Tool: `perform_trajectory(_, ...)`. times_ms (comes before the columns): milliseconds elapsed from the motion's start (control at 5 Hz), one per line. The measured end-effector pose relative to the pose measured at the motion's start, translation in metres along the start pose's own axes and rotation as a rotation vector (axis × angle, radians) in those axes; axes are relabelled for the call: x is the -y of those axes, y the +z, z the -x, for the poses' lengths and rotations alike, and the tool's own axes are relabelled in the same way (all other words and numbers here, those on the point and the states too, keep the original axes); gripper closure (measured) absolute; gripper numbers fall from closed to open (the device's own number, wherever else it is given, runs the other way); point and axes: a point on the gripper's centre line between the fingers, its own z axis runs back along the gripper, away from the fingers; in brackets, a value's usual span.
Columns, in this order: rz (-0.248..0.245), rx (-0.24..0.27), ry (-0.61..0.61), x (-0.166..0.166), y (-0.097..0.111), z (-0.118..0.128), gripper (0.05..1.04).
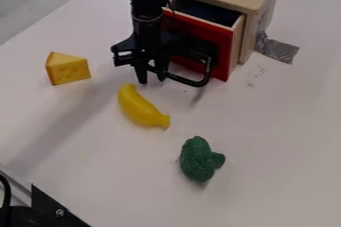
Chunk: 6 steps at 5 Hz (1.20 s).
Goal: Open the drawer
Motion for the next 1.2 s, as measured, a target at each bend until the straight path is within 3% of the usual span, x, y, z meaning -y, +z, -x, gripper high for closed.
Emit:
perform_trajectory(400,-0.002,-0.014,-0.003,-0.003,0.0,0.006,0.738)
perform_trajectory(1200,-0.034,0.004,-0.04,-0.014,-0.002,0.012,0.738)
